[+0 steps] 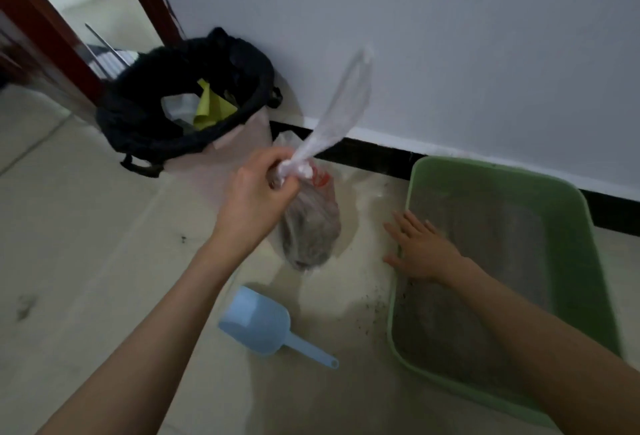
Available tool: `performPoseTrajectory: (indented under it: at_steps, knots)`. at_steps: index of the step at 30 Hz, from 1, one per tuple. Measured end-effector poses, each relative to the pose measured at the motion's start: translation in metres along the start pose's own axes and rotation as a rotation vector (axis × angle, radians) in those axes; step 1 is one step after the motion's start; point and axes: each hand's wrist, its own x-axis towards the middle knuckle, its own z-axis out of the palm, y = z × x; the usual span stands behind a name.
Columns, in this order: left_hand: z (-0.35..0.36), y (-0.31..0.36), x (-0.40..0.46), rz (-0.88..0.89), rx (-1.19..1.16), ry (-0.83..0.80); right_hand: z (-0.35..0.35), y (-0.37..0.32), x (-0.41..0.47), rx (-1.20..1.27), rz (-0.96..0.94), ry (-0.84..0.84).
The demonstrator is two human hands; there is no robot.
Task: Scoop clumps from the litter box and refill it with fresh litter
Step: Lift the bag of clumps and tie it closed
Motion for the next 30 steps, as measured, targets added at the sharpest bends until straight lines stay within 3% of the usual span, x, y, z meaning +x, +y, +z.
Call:
performPoseTrajectory:
  at_steps: [3, 9, 15, 21, 25, 30]
  knots:
    - [-0.038, 0.014, 0.037, 0.049, -0.036, 0.149, -0.008, -0.006, 0.003, 0.021, 0.013, 0.004]
    - [-0.097, 0.02, 0.116, -0.042, -0.095, 0.393, -0.019, -0.014, 0.011, 0.01, 0.045, 0.055]
    - [-0.09, -0.028, 0.145, -0.316, -0.136, 0.494, -0.011, -0.012, 0.008, -0.022, 0.085, 0.025]
    - [-0.097, -0.047, 0.17, -0.587, -0.258, 0.743, -0.012, -0.01, 0.011, -0.013, 0.074, 0.032]
    - [-0.098, -0.052, 0.182, -0.598, -0.35, 0.759, -0.011, -0.01, 0.015, -0.012, 0.08, 0.019]
    - [-0.066, -0.081, 0.162, -0.723, -0.336, 0.538, -0.012, -0.008, 0.017, -0.016, 0.078, 0.014]
